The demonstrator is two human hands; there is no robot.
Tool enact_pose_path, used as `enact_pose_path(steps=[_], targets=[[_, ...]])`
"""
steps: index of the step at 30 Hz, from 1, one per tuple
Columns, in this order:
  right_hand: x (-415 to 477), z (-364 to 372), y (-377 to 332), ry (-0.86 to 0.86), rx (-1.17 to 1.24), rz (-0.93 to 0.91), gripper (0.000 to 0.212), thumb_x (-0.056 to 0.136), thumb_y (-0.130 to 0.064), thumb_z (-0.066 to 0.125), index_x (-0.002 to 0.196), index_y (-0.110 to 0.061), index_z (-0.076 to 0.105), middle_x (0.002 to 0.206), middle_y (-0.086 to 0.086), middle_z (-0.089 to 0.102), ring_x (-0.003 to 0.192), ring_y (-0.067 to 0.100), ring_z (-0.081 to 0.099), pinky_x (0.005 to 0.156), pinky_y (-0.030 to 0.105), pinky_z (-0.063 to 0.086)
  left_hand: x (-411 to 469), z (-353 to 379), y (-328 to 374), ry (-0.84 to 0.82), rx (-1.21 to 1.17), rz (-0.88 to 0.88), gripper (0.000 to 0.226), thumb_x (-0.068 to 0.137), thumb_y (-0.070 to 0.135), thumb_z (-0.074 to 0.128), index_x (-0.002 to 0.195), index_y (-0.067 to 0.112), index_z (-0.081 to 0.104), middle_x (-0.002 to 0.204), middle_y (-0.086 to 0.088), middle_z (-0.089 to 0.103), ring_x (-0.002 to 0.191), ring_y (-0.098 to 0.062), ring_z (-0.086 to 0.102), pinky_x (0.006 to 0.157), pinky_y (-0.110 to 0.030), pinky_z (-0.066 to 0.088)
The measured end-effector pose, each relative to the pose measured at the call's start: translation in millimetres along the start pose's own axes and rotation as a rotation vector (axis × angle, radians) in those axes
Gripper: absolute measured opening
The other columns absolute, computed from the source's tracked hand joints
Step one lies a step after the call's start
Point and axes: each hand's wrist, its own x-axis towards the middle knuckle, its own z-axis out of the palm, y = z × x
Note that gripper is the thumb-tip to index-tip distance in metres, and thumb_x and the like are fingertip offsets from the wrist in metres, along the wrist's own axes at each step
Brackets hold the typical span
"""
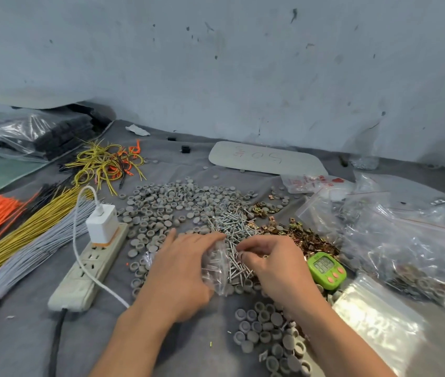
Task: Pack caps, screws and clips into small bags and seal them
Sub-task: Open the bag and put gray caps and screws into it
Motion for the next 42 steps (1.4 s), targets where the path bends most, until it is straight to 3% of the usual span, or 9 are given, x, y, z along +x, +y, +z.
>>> enact_pose_path(steps=[3, 7, 11, 17, 24, 28, 31, 36, 42], targets=[[-1.0, -4.4, -2.1, -0.033, 0.147, 0.019, 0.015, 0.087, -0.02, 0.08, 0.085, -0.035, 0.082, 0.079, -0.015, 0.078, 0.067, -0.003, 0.068, 0.069, 0.02, 0.05, 1.5, -1.1, 6.4, 0.078, -0.098, 0.031, 0.088, 0.062, 0.04, 0.077, 0.143, 0.049, 0.046, 0.11, 0.035, 0.043, 0.11, 0.01, 0.041, 0.128, -0.031, 0.007], [-6.0, -7.8, -10.2, -0.167, 0.325, -0.004, 0.017, 0.087, -0.012, 0.079, 0.086, -0.029, 0.084, 0.078, 0.001, 0.079, 0.054, 0.008, 0.061, 0.056, 0.024, 0.05, 0.9, 0.2, 18.8, 0.146, -0.196, 0.05, 0.088, 0.055, 0.054, 0.068, 0.141, 0.048, 0.049, 0.114, 0.04, 0.04, 0.113, 0.015, 0.036, 0.122, -0.025, 0.016], [-7.1, -9.4, -16.3, -0.11, 0.338, -0.04, 0.022, 0.087, -0.008, 0.078, 0.086, -0.029, 0.084, 0.083, -0.003, 0.08, 0.081, 0.019, 0.078, 0.083, 0.037, 0.063, -3.0, 5.3, 32.4, 0.11, -0.181, 0.076, 0.106, 0.054, 0.055, 0.074, 0.15, 0.05, 0.032, 0.13, 0.035, 0.041, 0.126, 0.011, 0.035, 0.12, -0.017, 0.008], [-12.0, -16.8, -20.0, -0.07, 0.291, -0.142, 0.022, 0.078, -0.005, 0.081, 0.081, -0.026, 0.084, 0.075, -0.003, 0.079, 0.069, 0.013, 0.075, 0.067, 0.029, 0.06, -5.8, 9.6, 39.9, 0.204, -0.259, 0.034, 0.074, 0.067, 0.028, 0.081, 0.129, 0.049, 0.047, 0.112, 0.031, 0.054, 0.112, 0.006, 0.046, 0.093, 0.002, 0.023], [-11.9, -20.2, -23.5, -0.015, 0.308, -0.233, 0.02, 0.078, -0.007, 0.084, 0.081, -0.027, 0.084, 0.074, -0.007, 0.079, 0.067, 0.006, 0.074, 0.061, 0.017, 0.053, -4.2, 4.8, 46.5, 0.227, -0.408, -0.055, 0.054, 0.071, 0.032, 0.082, 0.108, 0.053, 0.048, 0.098, 0.019, 0.064, 0.089, 0.002, 0.061, 0.071, -0.026, 0.052], [-10.4, -34.1, -22.6, 0.101, 0.37, -0.201, 0.024, 0.087, -0.005, 0.072, 0.085, -0.026, 0.084, 0.077, -0.008, 0.079, 0.077, 0.006, 0.076, 0.065, 0.017, 0.056, -3.1, 2.8, 39.2, 0.339, -0.552, -0.155, 0.058, 0.069, 0.021, 0.085, 0.105, 0.049, 0.05, 0.099, 0.03, 0.067, 0.084, 0.006, 0.064, 0.07, -0.021, 0.05], [-8.2, -44.2, -13.8, 0.103, 0.095, -0.144, 0.03, 0.091, -0.01, 0.069, 0.076, -0.033, 0.081, 0.074, -0.014, 0.077, 0.075, 0.017, 0.076, 0.066, 0.032, 0.063, -1.3, -3.1, 29.1, 0.405, -0.784, -0.219, 0.055, 0.07, 0.013, 0.087, 0.106, 0.04, 0.056, 0.098, 0.025, 0.07, 0.078, 0.002, 0.069, 0.066, -0.015, 0.052], [-18.0, -25.3, -2.5, -0.313, -0.526, -0.142, 0.01, 0.081, -0.028, 0.076, 0.089, -0.032, 0.08, 0.081, -0.018, 0.075, 0.073, -0.002, 0.069, 0.065, 0.014, 0.055, 1.5, -12.3, 24.3, 0.569, -1.247, -0.223, 0.046, 0.063, 0.012, 0.077, 0.105, 0.021, 0.063, 0.083, 0.012, 0.072, 0.076, -0.002, 0.066, 0.069, -0.013, 0.051], [-23.9, -3.2, 3.5, -0.279, -0.642, -0.093, 0.008, 0.081, -0.024, 0.072, 0.088, -0.021, 0.072, 0.083, -0.001, 0.074, 0.079, 0.023, 0.07, 0.072, 0.035, 0.061, 0.5, -20.1, 27.0, 0.541, -1.553, -0.199, 0.038, 0.084, -0.011, 0.069, 0.105, 0.021, 0.064, 0.09, 0.004, 0.071, 0.087, -0.008, 0.067, 0.085, -0.023, 0.05]])
